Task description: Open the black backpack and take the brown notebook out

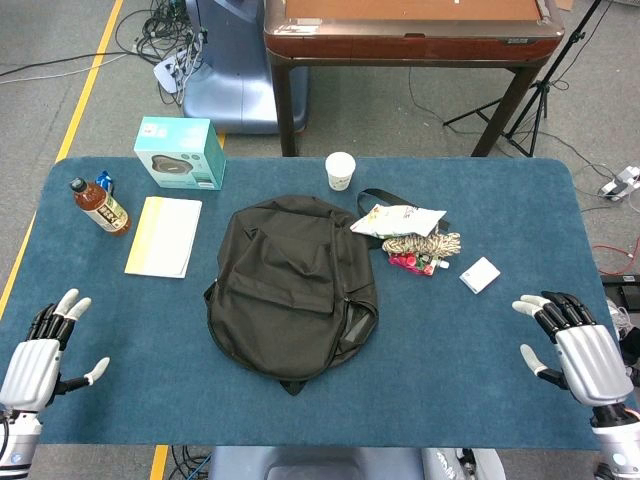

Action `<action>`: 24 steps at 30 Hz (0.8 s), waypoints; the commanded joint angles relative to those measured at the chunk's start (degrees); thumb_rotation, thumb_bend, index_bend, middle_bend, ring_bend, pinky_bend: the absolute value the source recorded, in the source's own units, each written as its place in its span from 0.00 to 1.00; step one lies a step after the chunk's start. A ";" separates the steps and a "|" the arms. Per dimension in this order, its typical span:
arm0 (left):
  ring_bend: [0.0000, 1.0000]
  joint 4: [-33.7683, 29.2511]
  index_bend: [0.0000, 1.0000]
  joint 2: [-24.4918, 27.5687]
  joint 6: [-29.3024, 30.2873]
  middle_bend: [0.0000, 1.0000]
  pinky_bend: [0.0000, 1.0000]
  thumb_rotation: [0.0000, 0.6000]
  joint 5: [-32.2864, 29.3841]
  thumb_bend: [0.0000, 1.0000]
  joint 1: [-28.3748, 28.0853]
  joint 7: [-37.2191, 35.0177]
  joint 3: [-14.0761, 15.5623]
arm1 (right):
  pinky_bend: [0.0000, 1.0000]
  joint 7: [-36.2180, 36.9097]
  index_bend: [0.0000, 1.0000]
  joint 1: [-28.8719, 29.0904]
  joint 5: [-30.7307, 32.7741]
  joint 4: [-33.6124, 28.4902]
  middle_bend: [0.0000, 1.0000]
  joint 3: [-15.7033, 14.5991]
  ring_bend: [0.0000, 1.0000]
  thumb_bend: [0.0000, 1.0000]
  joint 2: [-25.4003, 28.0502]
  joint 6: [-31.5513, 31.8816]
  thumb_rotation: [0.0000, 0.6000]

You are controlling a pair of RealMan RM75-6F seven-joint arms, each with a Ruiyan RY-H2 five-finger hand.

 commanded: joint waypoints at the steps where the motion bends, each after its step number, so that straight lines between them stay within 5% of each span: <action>1: 0.01 0.20 0.11 0.00 -0.12 0.00 0.02 1.00 0.31 0.20 0.05 -0.13 0.08 | 0.17 -0.13 0.28 -0.14 -0.19 -0.23 0.25 -0.06 0.15 0.35 0.26 0.29 1.00; 9: 0.01 2.29 0.11 0.47 -2.89 0.00 0.02 1.00 3.43 0.20 -2.48 -2.03 -0.10 | 0.17 -0.81 0.28 -0.41 -0.41 -1.75 0.25 1.33 0.15 0.35 2.26 2.74 1.00; 24: 0.00 12.12 0.12 -5.09 -19.32 0.00 0.02 1.00 13.05 0.20 -20.19 -6.84 -1.71 | 0.17 -2.44 0.28 0.22 0.32 -4.64 0.25 2.34 0.15 0.35 4.52 2.20 1.00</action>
